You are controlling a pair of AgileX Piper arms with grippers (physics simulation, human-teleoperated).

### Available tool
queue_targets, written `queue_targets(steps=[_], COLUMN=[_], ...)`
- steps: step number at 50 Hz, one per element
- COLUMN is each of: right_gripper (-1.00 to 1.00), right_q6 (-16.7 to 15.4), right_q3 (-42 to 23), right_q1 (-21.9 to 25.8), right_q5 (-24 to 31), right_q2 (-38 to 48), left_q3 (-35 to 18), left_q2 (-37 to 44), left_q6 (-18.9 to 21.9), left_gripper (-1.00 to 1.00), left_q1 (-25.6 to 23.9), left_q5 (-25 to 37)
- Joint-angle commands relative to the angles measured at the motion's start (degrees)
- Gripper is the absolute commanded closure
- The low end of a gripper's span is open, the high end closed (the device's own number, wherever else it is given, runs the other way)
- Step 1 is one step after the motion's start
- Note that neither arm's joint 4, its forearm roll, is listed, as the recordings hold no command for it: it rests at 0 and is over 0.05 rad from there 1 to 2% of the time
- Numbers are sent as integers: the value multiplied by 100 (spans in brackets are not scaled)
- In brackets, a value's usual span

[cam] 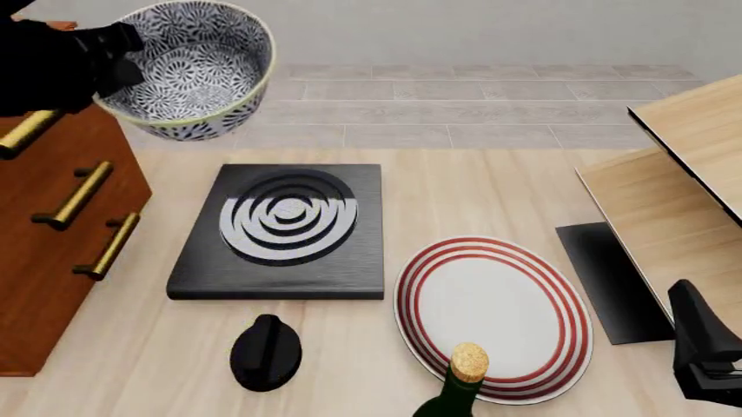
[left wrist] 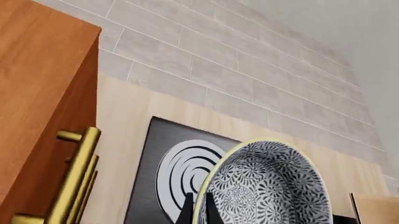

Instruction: Put the bowl on the top of the cabinet.

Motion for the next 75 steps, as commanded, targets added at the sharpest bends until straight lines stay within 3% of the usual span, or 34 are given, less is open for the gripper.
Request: queue_targets(steps=[1,7,11,21,45,61,75], right_gripper=[-100,-100,-100,-100,-100,-100,-100], right_q6=[-6,-8,-4,11,15,28,40], right_q3=[0,0,0,0,0,0,0], right_q1=[6,5,4,-3,5,6,6], right_q5=[1,0,-2,-11,1,2,10], right_q2=[1,2,2,1,0,0,2], left_q3=[-516,-727,-974,-1044,-1595,-1703,-1680], left_q2=[-53,-116,-221,-444,-360,-218,-157], left_q6=[-245,-320,-141,-510,-1124,-1570,-1676], left_gripper=[100,100,100,100,100,100,100], left_q1=[673,1173,1588,2181,3003,3557,3885], left_q5=[453,707,927,1132,1604,1781,1797])
